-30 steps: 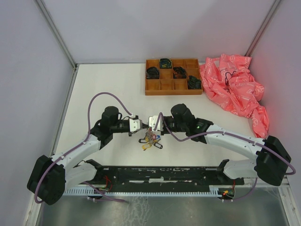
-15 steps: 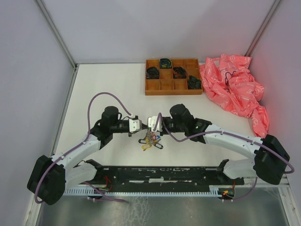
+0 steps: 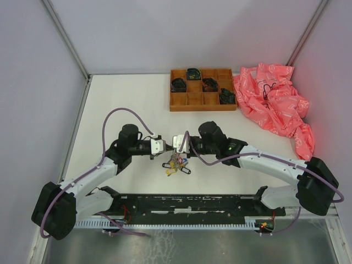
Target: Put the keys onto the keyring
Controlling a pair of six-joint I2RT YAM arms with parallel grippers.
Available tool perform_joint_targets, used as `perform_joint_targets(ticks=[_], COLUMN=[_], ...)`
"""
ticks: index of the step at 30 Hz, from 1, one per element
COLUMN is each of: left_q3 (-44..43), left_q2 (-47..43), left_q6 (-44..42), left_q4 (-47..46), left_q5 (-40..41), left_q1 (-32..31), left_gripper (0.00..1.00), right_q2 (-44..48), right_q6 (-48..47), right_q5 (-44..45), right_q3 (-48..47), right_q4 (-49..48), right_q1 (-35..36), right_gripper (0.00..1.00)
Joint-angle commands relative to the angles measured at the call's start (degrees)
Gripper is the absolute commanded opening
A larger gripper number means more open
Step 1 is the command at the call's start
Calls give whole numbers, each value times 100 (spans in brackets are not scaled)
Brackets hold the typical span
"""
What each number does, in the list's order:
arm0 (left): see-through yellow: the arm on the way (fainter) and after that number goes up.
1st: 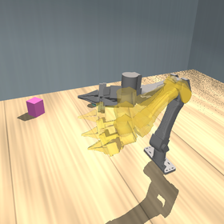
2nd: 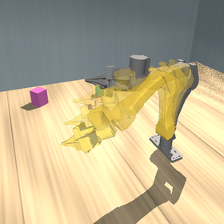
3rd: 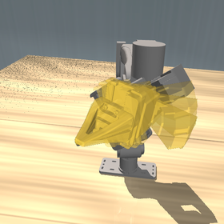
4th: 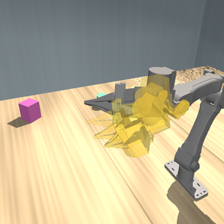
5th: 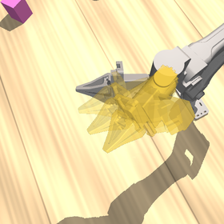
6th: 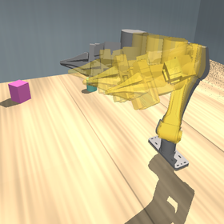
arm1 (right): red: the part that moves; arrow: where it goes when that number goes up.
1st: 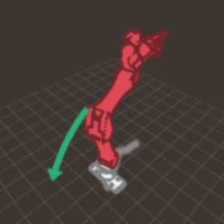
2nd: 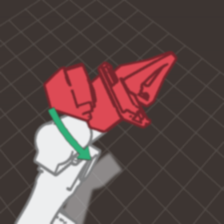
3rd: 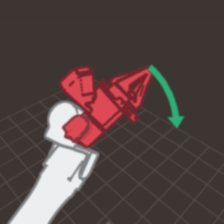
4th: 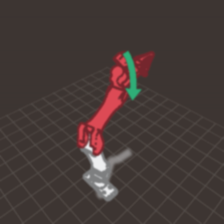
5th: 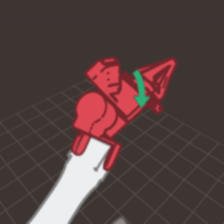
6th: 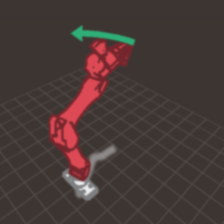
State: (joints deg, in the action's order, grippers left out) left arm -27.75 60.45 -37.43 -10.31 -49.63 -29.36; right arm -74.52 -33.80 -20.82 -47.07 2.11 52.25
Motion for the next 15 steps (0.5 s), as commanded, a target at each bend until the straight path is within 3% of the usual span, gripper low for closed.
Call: perform_joint_targets(ticks=[1, 10, 15], left_q3=[-144, -64, -33], left_q2=[-245, -244, -291], left_q6=[-98, -138, -142], left_q4=[-324, -428, -428], left_q5=[-87, -39, -55], left_q1=[-27, -26, -27], left_gripper=[3, 3, 3], right_q2=[123, 371, 575], right_q6=[45, 86, 108], right_q5=[-138, 198, 428], right_q3=[-353, -150, 165], right_q4=[-288, -32, -141], right_q1=[68, 57, -16], right_gripper=[7, 28, 32])
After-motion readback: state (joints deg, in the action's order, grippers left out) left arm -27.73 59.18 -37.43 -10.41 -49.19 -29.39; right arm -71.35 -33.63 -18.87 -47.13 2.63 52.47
